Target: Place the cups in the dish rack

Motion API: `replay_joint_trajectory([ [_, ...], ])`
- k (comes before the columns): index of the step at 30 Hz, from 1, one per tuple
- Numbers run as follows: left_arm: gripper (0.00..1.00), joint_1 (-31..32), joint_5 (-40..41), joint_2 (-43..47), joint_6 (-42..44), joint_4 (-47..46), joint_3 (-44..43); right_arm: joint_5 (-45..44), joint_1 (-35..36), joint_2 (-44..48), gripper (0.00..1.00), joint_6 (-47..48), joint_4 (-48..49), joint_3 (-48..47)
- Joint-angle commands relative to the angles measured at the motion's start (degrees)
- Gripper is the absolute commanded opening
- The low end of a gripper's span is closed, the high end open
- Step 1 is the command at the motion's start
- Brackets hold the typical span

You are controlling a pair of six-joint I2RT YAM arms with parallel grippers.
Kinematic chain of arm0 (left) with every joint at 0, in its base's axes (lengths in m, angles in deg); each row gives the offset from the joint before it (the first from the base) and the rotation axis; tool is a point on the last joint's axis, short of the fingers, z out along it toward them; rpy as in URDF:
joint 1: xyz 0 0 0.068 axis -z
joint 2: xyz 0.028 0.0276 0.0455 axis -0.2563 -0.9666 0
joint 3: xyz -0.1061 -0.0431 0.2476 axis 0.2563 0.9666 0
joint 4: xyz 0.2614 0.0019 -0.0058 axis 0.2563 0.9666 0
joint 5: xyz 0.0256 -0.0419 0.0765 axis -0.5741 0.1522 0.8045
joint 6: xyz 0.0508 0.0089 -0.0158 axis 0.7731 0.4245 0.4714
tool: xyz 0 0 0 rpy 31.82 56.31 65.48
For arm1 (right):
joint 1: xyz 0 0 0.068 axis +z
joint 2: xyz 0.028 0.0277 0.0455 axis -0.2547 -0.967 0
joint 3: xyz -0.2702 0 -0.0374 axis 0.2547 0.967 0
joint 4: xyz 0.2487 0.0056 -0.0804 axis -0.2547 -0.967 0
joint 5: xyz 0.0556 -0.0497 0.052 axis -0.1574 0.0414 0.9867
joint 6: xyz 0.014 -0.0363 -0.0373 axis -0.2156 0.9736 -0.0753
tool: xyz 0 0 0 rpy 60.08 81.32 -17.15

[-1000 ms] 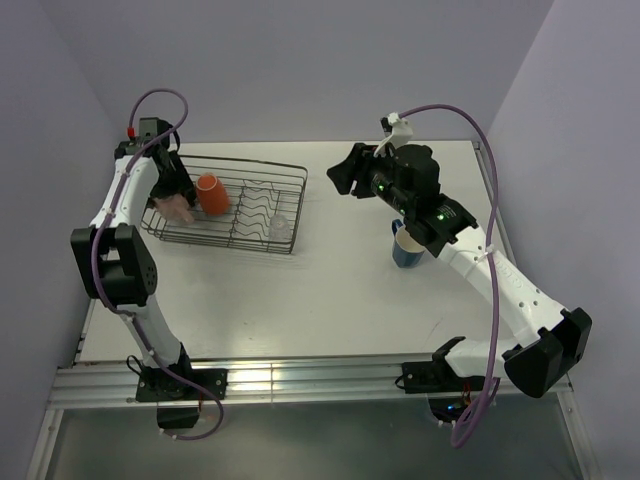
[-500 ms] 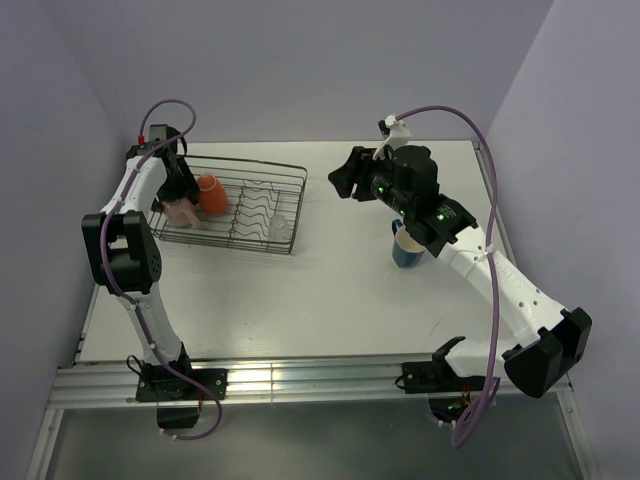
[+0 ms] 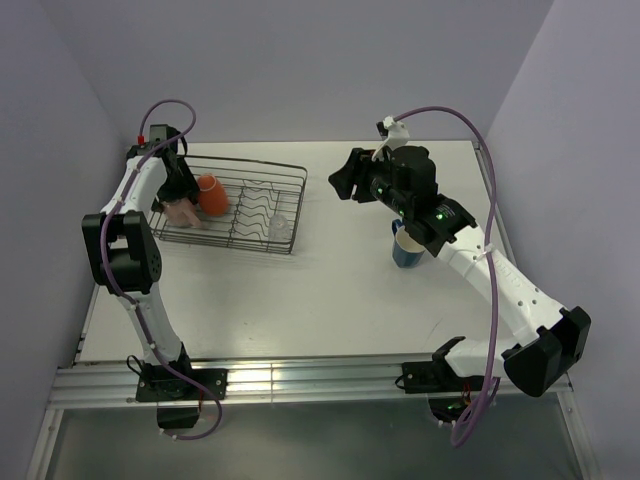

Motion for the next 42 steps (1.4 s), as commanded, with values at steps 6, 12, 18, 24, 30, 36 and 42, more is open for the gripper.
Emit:
replay_joint_trajectory([
  [6,0.47,-0.03,0.73,1.10,-0.76,-0.74,-0.53,-0.35,-0.39,-0.34,0.62,0.97,0.46,-0.48],
  [12,0.46,-0.11,0.82,2.51,-0.76,0.05,0.26,0.00,-0.39,-0.70,0.62,1.05,0.46,-0.66],
  [18,0.41,-0.11,-0.58,3.91,-0.94,0.32,0.61,-0.18,-0.39,-0.35,0.62,1.23,0.37,-0.22],
  [24,0.18,-0.11,-1.73,4.79,-1.12,0.85,1.22,-0.27,-0.39,-0.26,0.62,1.41,0.37,-0.04],
  [30,0.00,-0.11,-1.64,5.84,-1.29,0.93,2.80,0.26,-0.30,-0.44,0.62,1.58,0.37,-0.13],
  [36,0.00,-0.11,-1.73,6.46,-1.90,1.72,3.07,0.61,-0.39,-0.43,0.62,1.76,0.37,0.04],
  [42,0.00,-0.11,-3.58,6.99,-2.35,2.34,2.37,0.96,-0.39,-0.87,0.62,2.11,0.11,-0.13],
])
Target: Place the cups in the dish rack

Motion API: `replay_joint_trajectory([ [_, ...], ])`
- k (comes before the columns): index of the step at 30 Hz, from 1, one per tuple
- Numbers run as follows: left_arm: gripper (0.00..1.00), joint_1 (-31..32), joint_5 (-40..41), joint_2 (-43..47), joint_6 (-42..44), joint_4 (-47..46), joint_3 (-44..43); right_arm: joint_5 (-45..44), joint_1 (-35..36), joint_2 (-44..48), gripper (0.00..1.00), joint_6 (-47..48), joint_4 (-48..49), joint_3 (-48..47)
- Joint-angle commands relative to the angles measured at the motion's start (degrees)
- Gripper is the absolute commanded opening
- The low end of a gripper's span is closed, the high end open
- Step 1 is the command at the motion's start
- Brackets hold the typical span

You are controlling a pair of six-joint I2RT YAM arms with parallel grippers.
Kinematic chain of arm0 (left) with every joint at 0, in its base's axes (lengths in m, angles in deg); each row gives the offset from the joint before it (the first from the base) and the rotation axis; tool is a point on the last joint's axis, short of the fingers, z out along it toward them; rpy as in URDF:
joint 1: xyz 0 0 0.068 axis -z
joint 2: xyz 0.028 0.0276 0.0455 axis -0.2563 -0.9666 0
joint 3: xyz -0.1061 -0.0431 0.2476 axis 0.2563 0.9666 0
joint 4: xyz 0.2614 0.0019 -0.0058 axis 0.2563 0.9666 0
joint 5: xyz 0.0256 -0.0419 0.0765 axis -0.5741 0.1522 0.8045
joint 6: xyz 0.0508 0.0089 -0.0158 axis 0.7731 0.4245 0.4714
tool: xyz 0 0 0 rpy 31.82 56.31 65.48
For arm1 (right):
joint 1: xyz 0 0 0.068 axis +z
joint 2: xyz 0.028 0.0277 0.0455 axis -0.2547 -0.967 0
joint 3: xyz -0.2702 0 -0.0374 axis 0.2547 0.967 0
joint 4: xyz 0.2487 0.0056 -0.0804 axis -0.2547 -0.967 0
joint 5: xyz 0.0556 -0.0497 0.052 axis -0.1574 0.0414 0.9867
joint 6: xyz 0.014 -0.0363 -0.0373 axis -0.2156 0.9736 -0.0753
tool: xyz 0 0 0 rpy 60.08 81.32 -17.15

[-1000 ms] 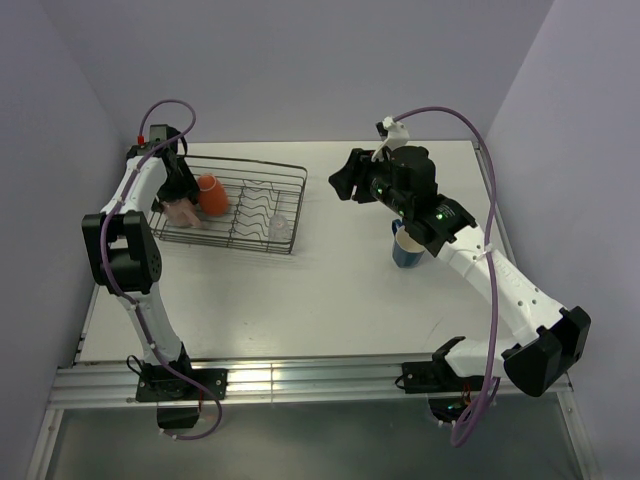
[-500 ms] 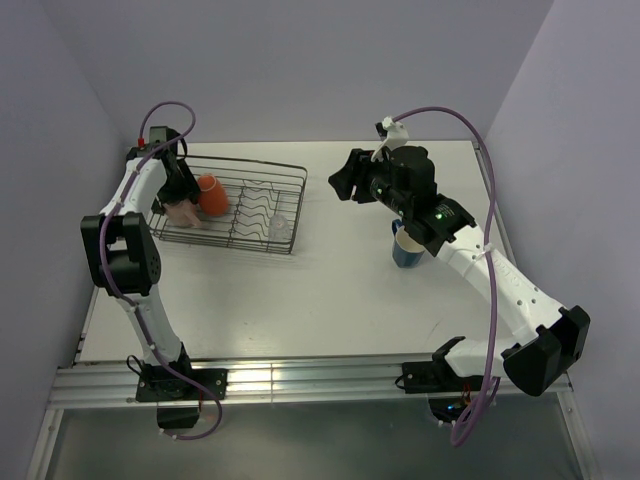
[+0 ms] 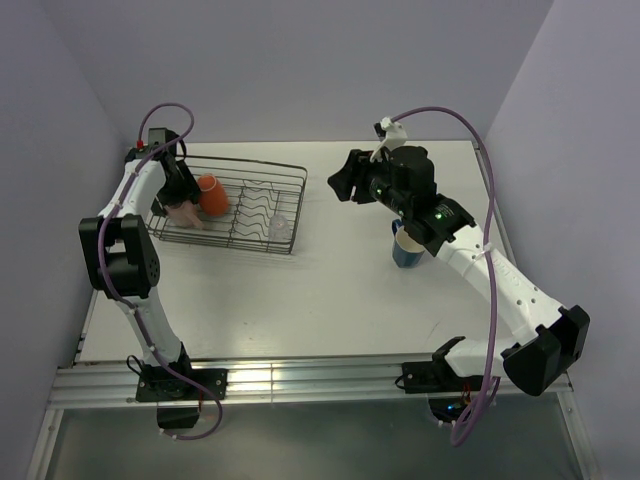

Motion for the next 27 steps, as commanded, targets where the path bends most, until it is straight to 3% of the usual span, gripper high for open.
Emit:
replay_joint_trajectory([
  [1,0.00,-0.03,-0.47,4.41,-0.23,3.19,-1.17,0.20,-0.39,-0.52,0.62,1.45,0.48,-0.05],
  [16,0.00,-2.31,-7.14,0.90,0.22,7.94,-5.30,0.81,-0.39,-1.84,0.62,3.39,-0.75,-0.31],
  [27,0.00,-3.36,-7.24,-1.74,0.30,11.89,-8.29,1.43,-0.39,-2.98,0.62,4.79,-1.98,-0.84],
])
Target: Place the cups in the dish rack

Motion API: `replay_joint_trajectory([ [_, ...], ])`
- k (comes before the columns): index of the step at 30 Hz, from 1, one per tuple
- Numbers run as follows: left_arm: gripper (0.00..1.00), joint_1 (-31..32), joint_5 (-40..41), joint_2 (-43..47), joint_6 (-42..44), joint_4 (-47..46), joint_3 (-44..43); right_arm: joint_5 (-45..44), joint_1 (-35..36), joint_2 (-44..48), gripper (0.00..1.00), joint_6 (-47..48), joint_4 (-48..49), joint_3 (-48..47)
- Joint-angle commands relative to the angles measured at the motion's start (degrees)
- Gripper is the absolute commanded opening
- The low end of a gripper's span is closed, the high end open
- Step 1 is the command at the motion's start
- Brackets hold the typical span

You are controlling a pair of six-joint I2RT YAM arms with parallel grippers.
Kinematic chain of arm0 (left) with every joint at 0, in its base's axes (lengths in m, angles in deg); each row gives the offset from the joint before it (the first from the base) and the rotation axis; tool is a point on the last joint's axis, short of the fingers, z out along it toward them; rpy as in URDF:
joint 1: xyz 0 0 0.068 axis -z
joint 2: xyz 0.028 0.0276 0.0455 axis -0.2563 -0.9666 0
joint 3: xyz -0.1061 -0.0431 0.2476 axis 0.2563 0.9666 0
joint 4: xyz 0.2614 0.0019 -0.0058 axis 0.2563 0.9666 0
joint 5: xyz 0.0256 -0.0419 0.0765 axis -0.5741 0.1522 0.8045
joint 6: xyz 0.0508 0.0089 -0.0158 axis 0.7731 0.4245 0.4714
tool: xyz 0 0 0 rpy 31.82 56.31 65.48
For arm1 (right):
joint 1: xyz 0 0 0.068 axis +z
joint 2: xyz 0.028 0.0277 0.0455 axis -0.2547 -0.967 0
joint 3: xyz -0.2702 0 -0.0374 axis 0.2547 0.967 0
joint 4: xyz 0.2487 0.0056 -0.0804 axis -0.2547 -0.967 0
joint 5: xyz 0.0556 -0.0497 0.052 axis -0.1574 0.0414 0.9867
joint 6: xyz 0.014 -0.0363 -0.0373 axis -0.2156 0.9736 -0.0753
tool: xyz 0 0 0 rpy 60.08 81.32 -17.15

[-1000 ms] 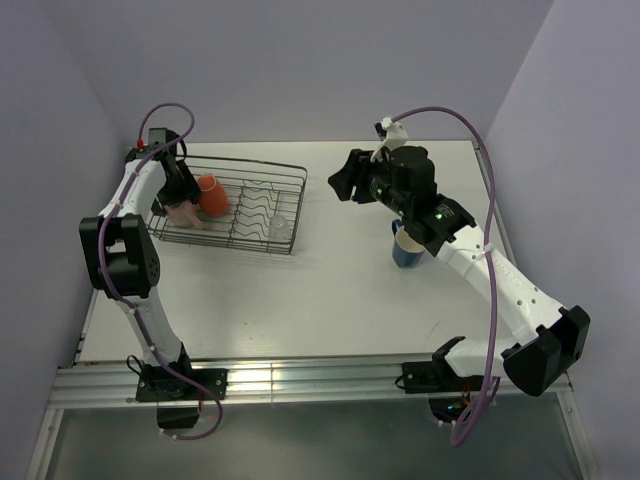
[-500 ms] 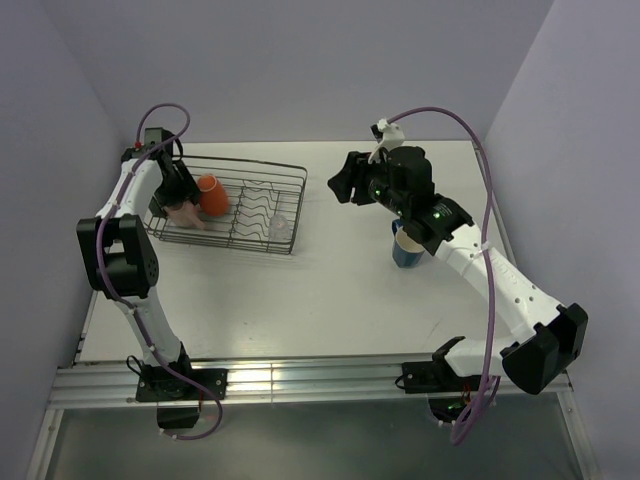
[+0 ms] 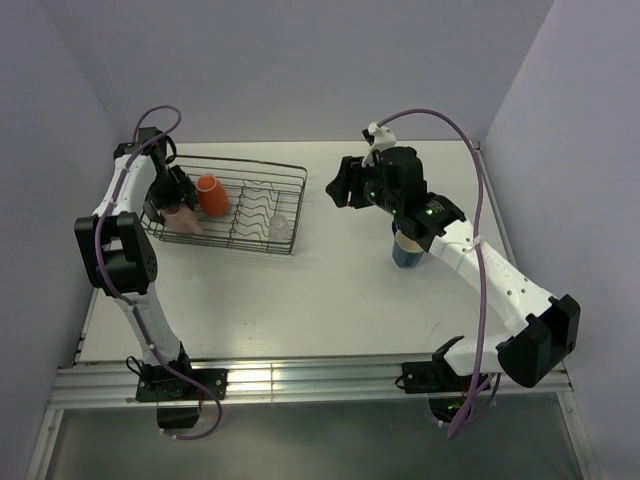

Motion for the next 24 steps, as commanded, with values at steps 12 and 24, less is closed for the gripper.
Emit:
replay_joint_trajectory([
  [12,0.07,-1.78,0.62,-2.94,0.24,1.45,-3.82,1.46,-0.39,-1.33,0.62,2.50,-0.67,-0.88],
  [24,0.58,-1.86,2.90,-2.15,-1.26,-0.92,-2.67,1.81,-0.39,-1.15,0.62,2.68,-0.50,-0.26],
])
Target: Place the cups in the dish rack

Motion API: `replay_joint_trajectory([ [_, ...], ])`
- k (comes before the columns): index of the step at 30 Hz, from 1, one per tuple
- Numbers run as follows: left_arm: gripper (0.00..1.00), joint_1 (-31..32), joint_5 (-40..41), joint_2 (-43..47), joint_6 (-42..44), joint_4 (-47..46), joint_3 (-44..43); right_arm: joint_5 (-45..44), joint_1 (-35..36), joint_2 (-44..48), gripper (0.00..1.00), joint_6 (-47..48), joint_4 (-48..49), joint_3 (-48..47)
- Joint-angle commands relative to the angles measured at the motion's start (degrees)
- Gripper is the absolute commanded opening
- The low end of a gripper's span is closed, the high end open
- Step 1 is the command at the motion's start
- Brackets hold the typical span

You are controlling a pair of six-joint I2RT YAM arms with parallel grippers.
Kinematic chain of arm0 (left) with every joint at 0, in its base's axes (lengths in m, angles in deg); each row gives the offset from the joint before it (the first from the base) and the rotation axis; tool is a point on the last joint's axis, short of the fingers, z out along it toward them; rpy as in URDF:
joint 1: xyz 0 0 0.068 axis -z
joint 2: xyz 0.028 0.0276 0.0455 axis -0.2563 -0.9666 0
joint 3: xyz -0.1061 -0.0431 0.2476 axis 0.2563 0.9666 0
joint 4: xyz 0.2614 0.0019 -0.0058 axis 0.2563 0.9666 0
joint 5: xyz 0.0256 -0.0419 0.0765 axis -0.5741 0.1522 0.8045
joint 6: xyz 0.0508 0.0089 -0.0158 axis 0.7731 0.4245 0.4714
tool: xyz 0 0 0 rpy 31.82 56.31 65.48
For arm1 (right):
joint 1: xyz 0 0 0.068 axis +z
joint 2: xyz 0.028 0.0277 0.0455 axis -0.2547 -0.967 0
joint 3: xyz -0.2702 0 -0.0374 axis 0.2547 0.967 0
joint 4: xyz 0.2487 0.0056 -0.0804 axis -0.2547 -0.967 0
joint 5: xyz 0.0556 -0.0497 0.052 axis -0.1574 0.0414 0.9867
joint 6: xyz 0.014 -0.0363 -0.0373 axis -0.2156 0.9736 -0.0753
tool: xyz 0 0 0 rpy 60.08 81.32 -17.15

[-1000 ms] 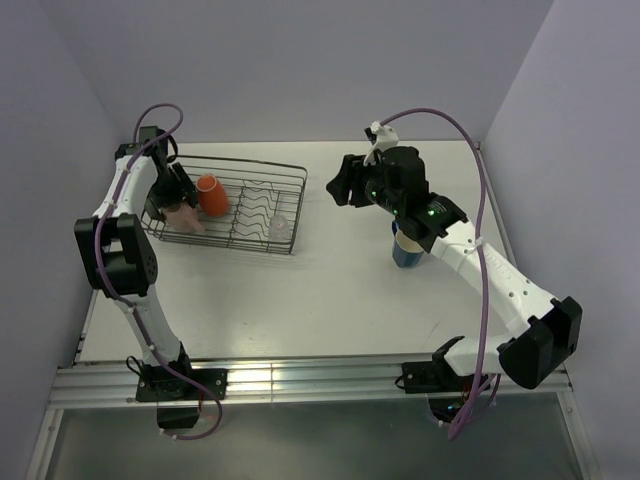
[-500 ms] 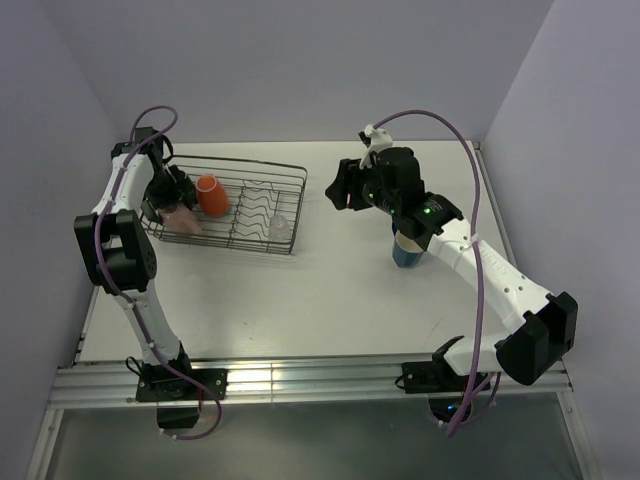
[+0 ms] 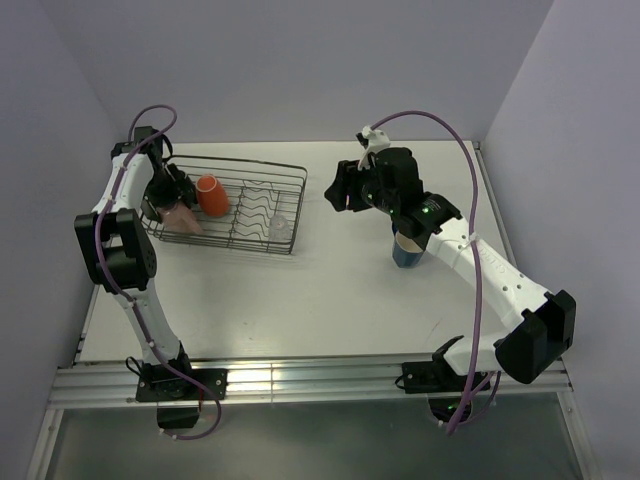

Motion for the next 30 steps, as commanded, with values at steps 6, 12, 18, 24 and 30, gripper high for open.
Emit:
replay_joint_trajectory([
  [6,0.64,-0.27,3.61,1.16,-0.95,-1.28,0.37,0.45,-0.39,0.20,0.62,0.91,0.92,-0.35],
  [12,0.66,-0.27,4.31,1.33,-0.78,-1.54,0.63,0.28,-0.39,0.12,0.62,1.00,0.93,-0.26],
  [18,0.66,-0.27,5.01,1.07,-0.78,-1.19,0.02,0.19,-0.30,0.11,0.62,1.17,0.75,-0.26],
  [24,0.70,-0.27,5.27,1.07,-0.78,-1.19,-0.07,-0.07,-0.39,0.11,0.62,1.52,0.22,-0.44],
  [30,0.75,-0.44,6.42,1.25,-0.43,-1.54,0.19,-0.60,-0.39,0.38,0.62,1.87,0.05,-0.17],
])
